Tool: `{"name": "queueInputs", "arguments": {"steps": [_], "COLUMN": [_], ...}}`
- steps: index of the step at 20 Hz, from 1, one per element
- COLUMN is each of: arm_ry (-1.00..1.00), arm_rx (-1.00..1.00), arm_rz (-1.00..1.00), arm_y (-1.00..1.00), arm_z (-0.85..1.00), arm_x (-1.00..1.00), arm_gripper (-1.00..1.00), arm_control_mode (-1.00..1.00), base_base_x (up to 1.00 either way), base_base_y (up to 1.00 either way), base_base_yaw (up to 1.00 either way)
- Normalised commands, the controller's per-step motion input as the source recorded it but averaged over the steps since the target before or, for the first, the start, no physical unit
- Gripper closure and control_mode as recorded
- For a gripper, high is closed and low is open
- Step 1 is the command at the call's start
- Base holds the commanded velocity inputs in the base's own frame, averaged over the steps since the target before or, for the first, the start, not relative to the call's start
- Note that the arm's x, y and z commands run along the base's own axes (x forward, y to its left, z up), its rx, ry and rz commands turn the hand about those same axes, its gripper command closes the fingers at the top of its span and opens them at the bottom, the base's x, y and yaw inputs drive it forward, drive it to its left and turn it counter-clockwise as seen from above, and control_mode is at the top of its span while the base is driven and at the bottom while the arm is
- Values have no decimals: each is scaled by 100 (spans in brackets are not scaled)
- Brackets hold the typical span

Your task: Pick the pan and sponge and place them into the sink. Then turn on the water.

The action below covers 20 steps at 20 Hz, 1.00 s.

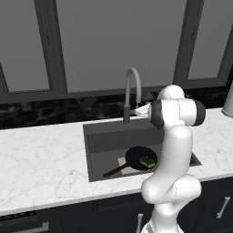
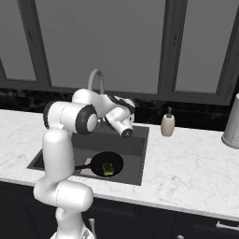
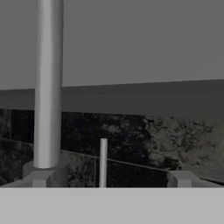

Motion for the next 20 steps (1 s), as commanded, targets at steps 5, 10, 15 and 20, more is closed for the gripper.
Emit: {"name": "queueInputs", "arguments": {"steps": [5, 10, 15, 20], "arm_ry": [0, 0, 0, 0], "arm_rx": [0, 0, 0, 2], "arm_rz": [0, 0, 0, 0], "arm_y": [2, 10, 5, 0], "arm_z": [-5, -11, -3, 0], "arm_x": [35, 23, 26, 38], "arm_gripper": [-100, -100, -100, -100], "arm_control_mode": [-100, -100, -100, -100], "base_base_x": [0, 0, 0, 0], "base_base_y": [0, 0, 0, 0], "base_base_yaw": [0, 0, 0, 0]}}
